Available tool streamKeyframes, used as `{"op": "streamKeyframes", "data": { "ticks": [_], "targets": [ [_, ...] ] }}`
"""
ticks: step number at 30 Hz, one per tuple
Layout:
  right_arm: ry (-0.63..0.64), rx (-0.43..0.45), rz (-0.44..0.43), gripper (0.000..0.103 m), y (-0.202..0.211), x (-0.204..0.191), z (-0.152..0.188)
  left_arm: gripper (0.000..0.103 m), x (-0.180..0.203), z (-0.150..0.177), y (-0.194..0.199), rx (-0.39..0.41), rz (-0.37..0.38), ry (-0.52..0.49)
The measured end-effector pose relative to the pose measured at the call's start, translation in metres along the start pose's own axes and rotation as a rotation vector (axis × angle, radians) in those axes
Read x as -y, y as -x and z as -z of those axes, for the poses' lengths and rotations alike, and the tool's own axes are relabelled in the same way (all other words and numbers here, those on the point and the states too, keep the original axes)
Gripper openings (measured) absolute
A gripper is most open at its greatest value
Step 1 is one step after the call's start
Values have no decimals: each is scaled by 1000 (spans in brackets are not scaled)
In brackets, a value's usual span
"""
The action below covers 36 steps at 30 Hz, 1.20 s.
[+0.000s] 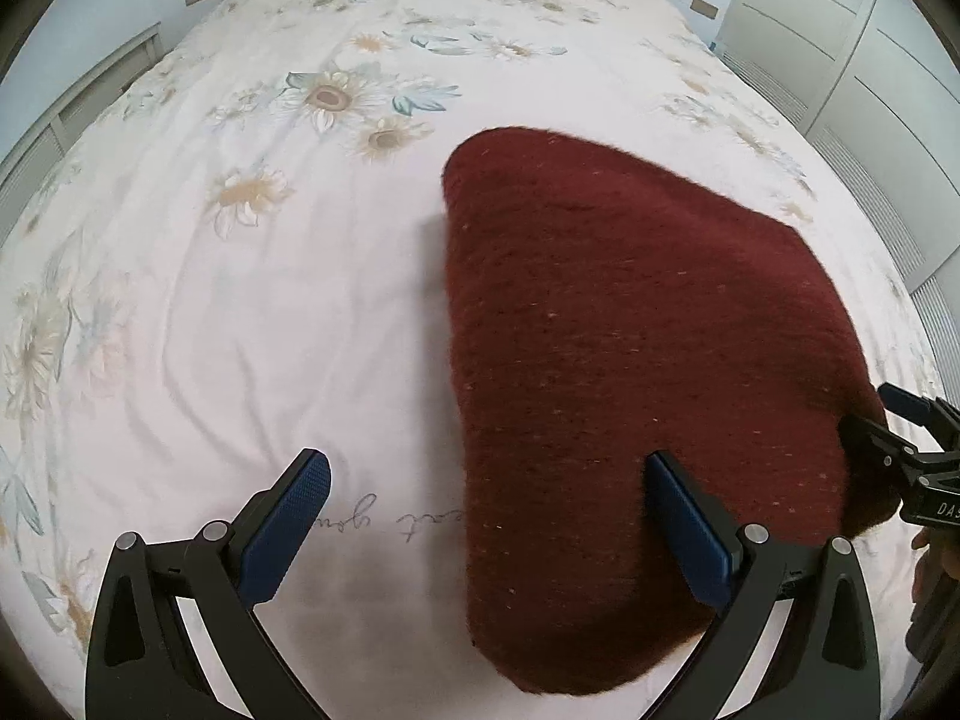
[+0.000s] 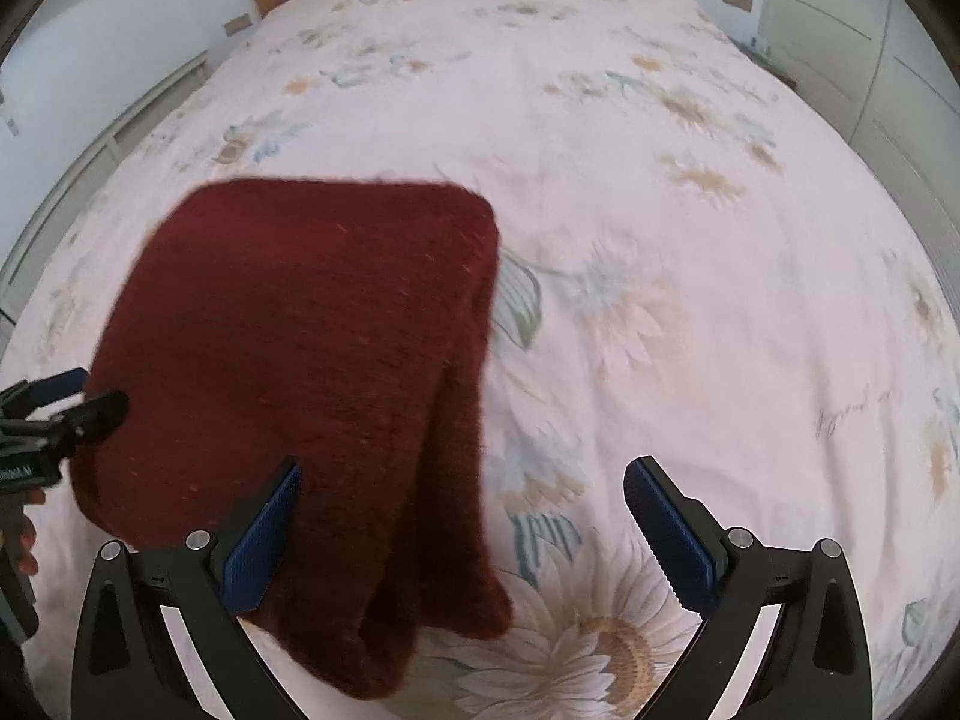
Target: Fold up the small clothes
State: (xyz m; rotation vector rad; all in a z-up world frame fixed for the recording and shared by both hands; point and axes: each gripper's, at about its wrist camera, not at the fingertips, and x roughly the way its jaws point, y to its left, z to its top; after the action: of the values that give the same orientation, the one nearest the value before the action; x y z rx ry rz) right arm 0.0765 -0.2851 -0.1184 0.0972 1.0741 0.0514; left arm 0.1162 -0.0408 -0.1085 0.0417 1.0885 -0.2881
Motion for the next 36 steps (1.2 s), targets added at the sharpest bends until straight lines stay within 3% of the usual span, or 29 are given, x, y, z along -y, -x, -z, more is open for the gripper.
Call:
{"op": "streamKeyframes", "data": {
  "ticks": [5,10,17,25,36],
  "targets": [
    [-17,21,0,103,-16,3,12,103,-6,7,-8,5,22,40],
    [-26,57,6,103,4,1,10,102,-1,3,10,25,11,25],
    [-23,109,21,103,64,-1,12,102,5,6,67,80,-44,28],
    [-26,197,79,103,144,8,36,102,19,33,138,150,-136,-15],
    [-53,212,171,103,181,25,77,102,-1,76,155,99,-196,49]
  ]
}}
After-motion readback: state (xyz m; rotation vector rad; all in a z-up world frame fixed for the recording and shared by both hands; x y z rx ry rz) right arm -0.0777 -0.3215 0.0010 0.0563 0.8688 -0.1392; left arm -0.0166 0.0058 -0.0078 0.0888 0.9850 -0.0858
